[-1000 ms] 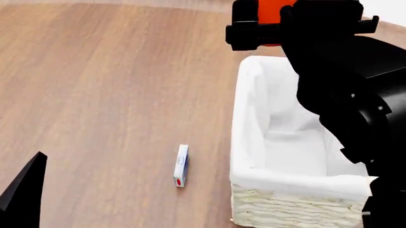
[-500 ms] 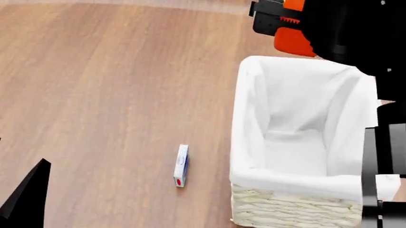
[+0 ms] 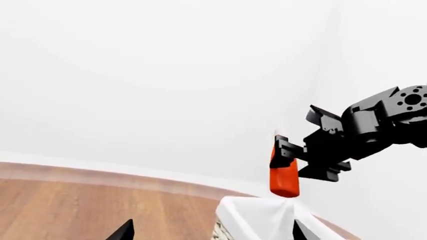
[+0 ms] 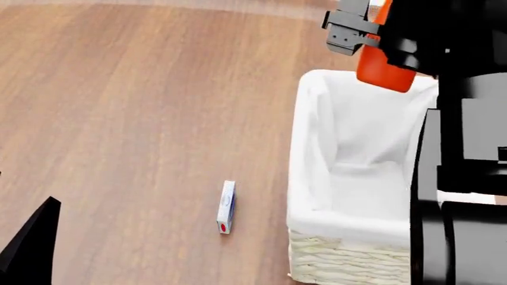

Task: Pick up the ketchup, and put it in the basket.

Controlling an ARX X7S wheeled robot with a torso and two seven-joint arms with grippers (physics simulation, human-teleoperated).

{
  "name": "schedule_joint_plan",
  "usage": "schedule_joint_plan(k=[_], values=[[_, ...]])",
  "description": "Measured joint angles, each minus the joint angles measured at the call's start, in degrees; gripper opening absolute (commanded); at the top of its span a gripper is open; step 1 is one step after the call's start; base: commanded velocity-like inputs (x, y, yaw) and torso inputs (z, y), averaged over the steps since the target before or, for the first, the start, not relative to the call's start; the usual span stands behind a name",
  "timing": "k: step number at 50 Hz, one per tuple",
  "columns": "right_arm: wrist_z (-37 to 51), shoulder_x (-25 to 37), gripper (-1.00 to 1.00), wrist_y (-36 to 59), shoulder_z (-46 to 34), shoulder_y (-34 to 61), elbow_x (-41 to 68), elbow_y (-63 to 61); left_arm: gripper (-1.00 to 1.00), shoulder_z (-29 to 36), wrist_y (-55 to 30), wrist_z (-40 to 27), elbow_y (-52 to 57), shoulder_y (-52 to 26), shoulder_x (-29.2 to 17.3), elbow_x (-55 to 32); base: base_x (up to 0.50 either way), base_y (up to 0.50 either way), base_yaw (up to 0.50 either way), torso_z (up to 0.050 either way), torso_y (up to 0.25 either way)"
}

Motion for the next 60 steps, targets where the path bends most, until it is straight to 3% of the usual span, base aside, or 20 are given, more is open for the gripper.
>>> schedule_joint_plan(k=[12,23,60], values=[[0.3,-2.4,-1.00,5.1,11.1,0.0,-16.0,1.6,1.00,-0.2,0.4,0.2,-0.3,0.1,0.1,-1.1,0.00,0.00,0.00,0.000,0.001],[2.1,-3.6,-1.00,9.6,18.4,-0.5,-23.9,2.0,1.00,-0.2,0.6,0.2,-0.7,0.2,0.2,-1.4,0.00,0.00,0.00,0.000,0.000],[5.0,-3.8,-1.00,12.9,26.2,-3.9,-28.8,2.1,1.00,0.5,1.0,0.4,-0.8,0.2,0.1,-1.2,0.00,0.00,0.00,0.000,0.000]])
